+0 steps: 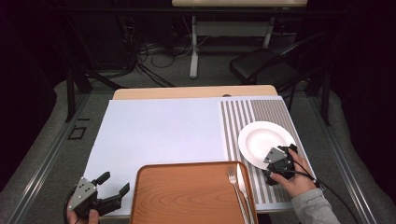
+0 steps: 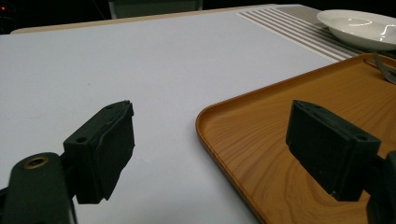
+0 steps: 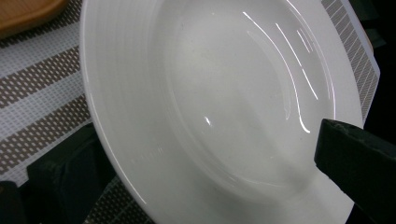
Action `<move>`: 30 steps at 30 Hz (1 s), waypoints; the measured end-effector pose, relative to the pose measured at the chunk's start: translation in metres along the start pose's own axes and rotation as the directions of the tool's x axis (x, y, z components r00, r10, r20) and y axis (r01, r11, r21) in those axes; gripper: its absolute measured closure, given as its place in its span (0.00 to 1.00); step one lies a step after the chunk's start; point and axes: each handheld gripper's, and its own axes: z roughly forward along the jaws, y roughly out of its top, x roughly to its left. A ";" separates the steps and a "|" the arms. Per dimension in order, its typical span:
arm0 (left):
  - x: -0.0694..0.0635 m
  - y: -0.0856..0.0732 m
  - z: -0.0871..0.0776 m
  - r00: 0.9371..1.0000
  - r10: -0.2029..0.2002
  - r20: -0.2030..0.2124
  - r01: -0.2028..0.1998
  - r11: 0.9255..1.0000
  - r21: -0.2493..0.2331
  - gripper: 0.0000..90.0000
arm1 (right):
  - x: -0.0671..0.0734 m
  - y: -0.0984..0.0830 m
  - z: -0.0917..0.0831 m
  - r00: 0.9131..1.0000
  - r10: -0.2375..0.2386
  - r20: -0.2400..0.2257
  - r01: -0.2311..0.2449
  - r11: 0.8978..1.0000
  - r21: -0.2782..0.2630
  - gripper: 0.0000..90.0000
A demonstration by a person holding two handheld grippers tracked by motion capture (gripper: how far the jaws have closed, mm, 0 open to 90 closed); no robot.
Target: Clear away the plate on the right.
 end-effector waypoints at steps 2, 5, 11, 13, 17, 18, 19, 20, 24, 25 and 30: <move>0.000 0.000 0.000 1.000 0.000 0.000 0.000 1.000 0.000 0.17 | -0.001 0.000 0.002 1.000 -0.021 0.004 0.021 1.000 0.010 0.00; 0.000 0.000 0.000 1.000 0.000 0.000 0.000 1.000 0.000 0.17 | 0.000 -0.002 0.005 1.000 -0.028 0.014 0.028 1.000 0.008 0.00; 0.000 0.000 0.000 1.000 0.001 -0.002 -0.001 1.000 0.000 0.17 | -0.001 -0.004 0.007 0.999 -0.020 0.035 0.020 1.000 0.003 0.00; 0.000 0.000 0.000 1.000 0.001 0.000 -0.001 1.000 -0.001 0.17 | -0.002 -0.004 0.008 0.999 -0.008 0.044 0.008 1.000 0.010 0.00; 0.000 0.000 0.000 1.000 0.001 0.000 -0.001 1.000 0.000 0.17 | -0.004 -0.004 0.008 0.999 -0.021 0.039 0.021 1.000 0.010 0.00; 0.000 0.000 0.000 1.000 0.001 0.000 -0.001 1.000 0.000 0.17 | -0.004 -0.004 0.009 0.999 -0.023 0.041 0.022 1.000 0.008 0.00; 0.000 0.000 0.000 1.000 0.001 0.001 -0.001 1.000 0.000 0.17 | -0.004 -0.004 0.009 0.999 -0.028 0.041 0.028 1.000 0.006 0.00; 0.000 0.000 0.000 1.000 0.002 0.001 -0.002 1.000 0.001 0.17 | -0.004 -0.004 0.009 0.999 -0.026 0.042 0.025 1.000 0.008 0.00; 0.000 0.000 0.000 1.000 0.001 0.002 -0.001 1.000 0.000 0.17 | -0.004 -0.005 0.009 0.999 -0.037 0.037 0.037 0.999 0.003 0.00; 0.000 0.000 0.000 1.000 0.001 0.002 -0.001 1.000 -0.001 0.17 | -0.003 -0.005 0.008 0.999 -0.020 0.034 0.019 1.000 0.014 0.00; 0.000 0.000 0.000 1.000 0.002 0.000 -0.002 1.000 0.000 0.17 | -0.005 -0.005 0.010 0.999 -0.035 0.023 0.035 0.999 -0.002 0.00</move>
